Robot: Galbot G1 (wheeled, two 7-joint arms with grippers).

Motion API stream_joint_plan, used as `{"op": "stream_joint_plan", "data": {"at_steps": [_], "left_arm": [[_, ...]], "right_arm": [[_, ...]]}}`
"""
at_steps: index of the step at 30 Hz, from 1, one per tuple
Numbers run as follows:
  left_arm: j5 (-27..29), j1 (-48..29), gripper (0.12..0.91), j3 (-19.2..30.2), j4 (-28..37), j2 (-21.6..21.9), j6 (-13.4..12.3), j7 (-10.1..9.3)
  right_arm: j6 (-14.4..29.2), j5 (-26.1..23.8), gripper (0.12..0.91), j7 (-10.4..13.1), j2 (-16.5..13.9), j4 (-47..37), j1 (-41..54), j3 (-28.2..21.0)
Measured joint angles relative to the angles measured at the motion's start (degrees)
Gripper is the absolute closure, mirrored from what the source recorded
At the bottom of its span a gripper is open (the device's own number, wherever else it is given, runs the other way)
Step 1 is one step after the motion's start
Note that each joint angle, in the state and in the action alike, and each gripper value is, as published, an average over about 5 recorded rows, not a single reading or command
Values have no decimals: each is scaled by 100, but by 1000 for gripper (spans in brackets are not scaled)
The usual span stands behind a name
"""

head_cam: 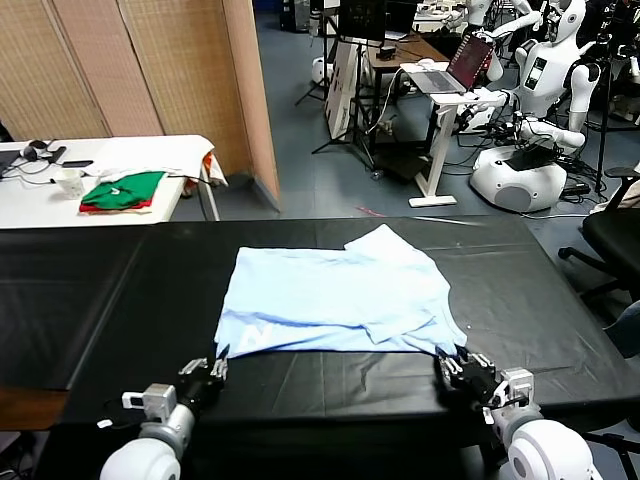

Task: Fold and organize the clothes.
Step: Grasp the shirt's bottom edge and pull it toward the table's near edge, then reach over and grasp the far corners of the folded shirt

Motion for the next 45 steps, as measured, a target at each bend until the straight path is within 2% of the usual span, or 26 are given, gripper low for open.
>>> {"op": "stream_joint_plan", "data": {"at_steps": [7, 12, 19, 22, 23, 26, 31, 34, 37, 38, 45], "left_arm": [[547, 116, 884, -56, -131, 195, 37, -92], [691, 316, 884, -216, -312, 416, 132, -163], [914, 836, 884, -429, -663, 548, 178, -165], [977, 1123, 875, -514, -804, 541, 185, -156], [986, 1209, 866, -539, -845, 536, 196, -158], [994, 1443, 745, -613, -956, 518, 252, -169], [952, 1751, 424, -746, -1143, 465, 380, -232], [928, 1887, 249, -784, -1270, 424, 477, -286], [864, 1985, 146, -803, -1406, 382, 541, -364], [818, 2003, 135, -816, -1455, 368, 541, -393], [26, 1748, 123, -964, -1756, 321, 424, -554]], "right_arm": [[-583, 522, 884, 310, -333, 400, -225, 115], [-818, 556, 884, 379, -452, 682, -443, 114], [-879, 501, 883, 401, -449, 947, -663, 44], [-917, 483, 830, 405, -448, 1049, -740, 71], [-922, 476, 788, 406, -450, 1092, -772, 89], [-923, 461, 616, 425, -450, 1244, -873, 141], [-924, 459, 294, 474, -438, 1533, -1021, 228], [-924, 481, 165, 455, -424, 1718, -1046, 306], [-925, 551, 128, 440, -398, 1811, -928, 364], [-925, 580, 122, 444, -396, 1813, -840, 366], [-925, 797, 118, 565, -478, 1311, 517, 52]]}}
